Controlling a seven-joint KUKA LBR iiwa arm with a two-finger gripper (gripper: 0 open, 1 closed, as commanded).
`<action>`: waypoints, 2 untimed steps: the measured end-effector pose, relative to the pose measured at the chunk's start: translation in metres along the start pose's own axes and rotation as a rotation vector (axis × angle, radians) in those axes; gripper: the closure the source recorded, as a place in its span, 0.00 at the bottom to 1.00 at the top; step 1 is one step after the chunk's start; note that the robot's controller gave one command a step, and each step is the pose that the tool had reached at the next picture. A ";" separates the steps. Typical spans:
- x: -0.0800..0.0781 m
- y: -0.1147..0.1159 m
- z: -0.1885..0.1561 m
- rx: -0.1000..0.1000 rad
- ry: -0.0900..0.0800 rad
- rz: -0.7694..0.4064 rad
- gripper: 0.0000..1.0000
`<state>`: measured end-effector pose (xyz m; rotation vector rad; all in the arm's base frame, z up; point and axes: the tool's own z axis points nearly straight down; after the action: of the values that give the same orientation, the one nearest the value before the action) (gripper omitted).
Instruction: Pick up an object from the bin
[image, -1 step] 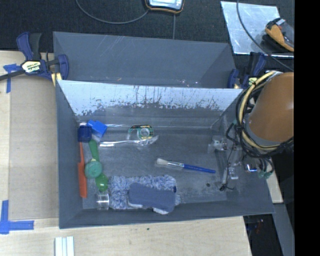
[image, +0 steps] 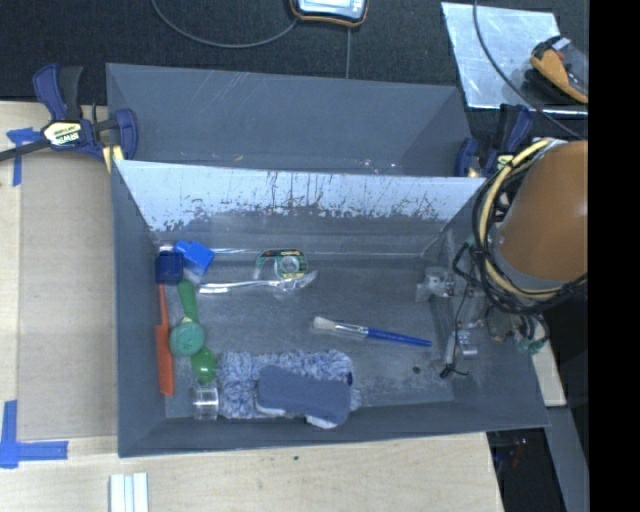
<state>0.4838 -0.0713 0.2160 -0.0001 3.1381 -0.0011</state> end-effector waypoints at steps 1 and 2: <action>-0.087 -0.015 0.150 0.001 -0.001 -0.004 0.00; -0.076 -0.020 0.081 0.002 -0.013 -0.030 0.00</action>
Offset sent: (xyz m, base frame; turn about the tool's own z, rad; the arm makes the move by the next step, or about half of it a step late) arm 0.0757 -0.0198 -0.0815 -0.0313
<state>0.5604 -0.0915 0.1349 -0.0465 3.1245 -0.0048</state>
